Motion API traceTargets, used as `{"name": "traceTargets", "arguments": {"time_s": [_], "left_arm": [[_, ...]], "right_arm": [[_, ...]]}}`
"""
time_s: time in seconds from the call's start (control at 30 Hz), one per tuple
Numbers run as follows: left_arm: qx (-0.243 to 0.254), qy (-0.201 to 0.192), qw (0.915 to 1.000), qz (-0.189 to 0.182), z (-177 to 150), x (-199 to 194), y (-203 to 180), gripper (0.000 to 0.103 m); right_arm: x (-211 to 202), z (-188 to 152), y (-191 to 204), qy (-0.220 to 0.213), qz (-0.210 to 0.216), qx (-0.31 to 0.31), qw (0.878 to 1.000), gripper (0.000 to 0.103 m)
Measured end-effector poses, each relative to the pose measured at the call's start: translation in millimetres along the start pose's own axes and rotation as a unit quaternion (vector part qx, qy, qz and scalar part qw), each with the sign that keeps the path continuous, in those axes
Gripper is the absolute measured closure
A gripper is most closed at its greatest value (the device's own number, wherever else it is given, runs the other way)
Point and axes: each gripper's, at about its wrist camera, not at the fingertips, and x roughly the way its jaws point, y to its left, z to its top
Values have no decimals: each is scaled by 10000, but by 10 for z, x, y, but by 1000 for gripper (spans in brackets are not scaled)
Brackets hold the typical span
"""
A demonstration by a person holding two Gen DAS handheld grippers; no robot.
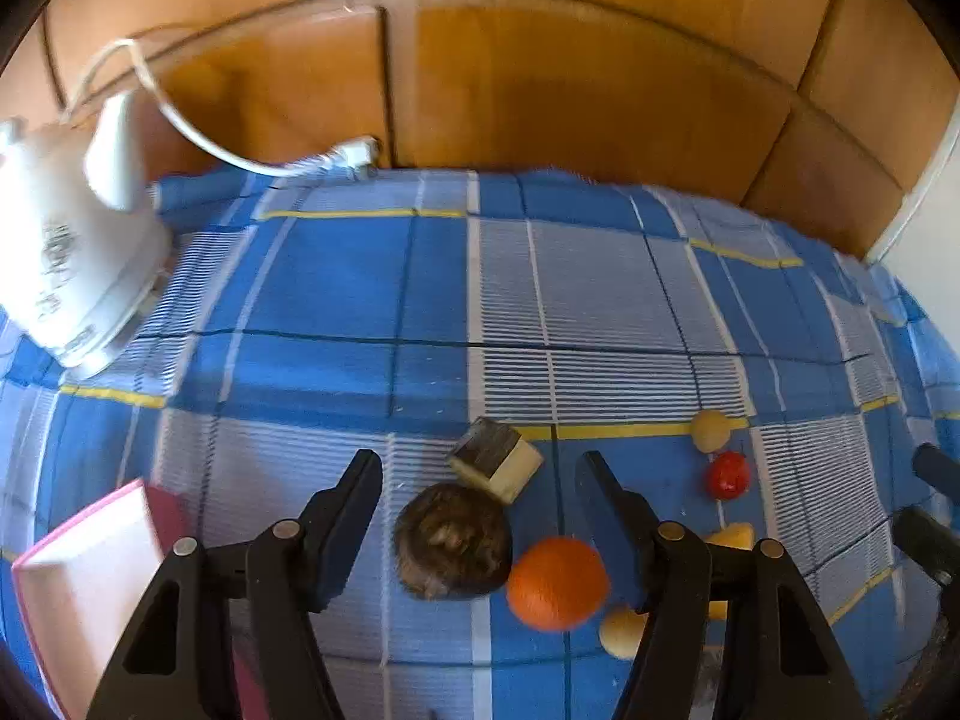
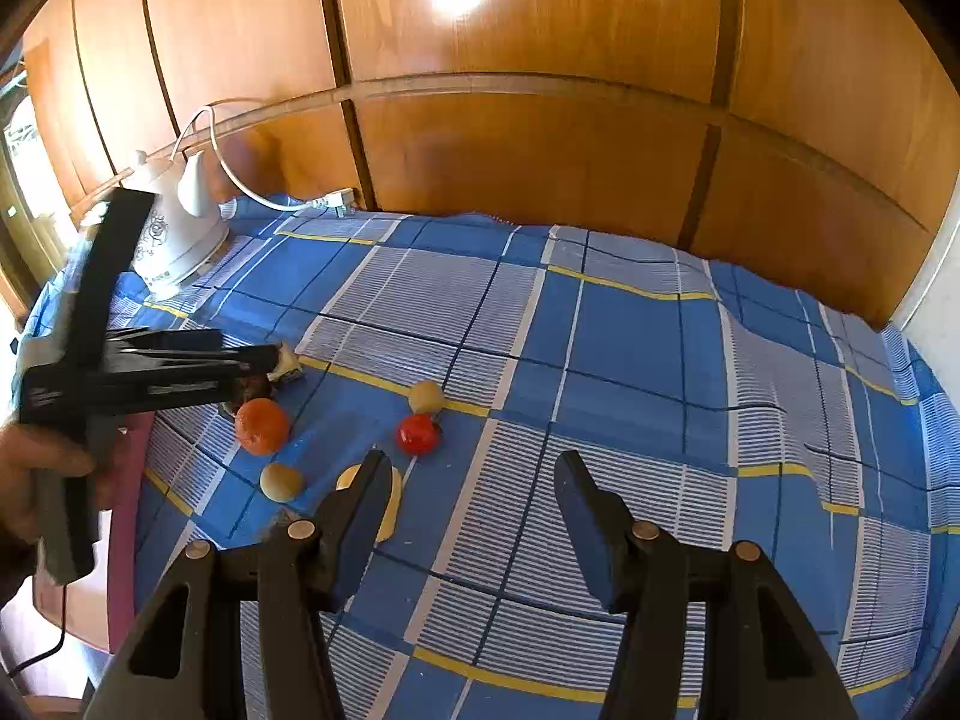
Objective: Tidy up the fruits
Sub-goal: 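Grasp the dark cylindrical piece with the left gripper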
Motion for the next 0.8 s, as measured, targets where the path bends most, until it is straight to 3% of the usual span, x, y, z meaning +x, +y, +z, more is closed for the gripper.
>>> {"name": "traceTargets", "arguments": {"time_s": [0.07,0.13,0.3,0.5,0.8], "left_arm": [[50,133,9999,17,28,131,-20,37],[10,356,9993,-102,48,281,-3,61],[-187,57,9995,-237,33,199,43,62],[-423,-490,9972,-362,-94,-245,111,62],[-666,-778,9935,-491,-678,-854,276,62]], "right_arm": [[18,3,-1,29,2,7,10000,46],[37,2,-11,71,22,37,10000,46],[99,13,-140,169,0,354,9992,46],[235,-19,-275,502,403,805,9947,46],[459,-90,-63,890,1147,716,9868,46]]}}
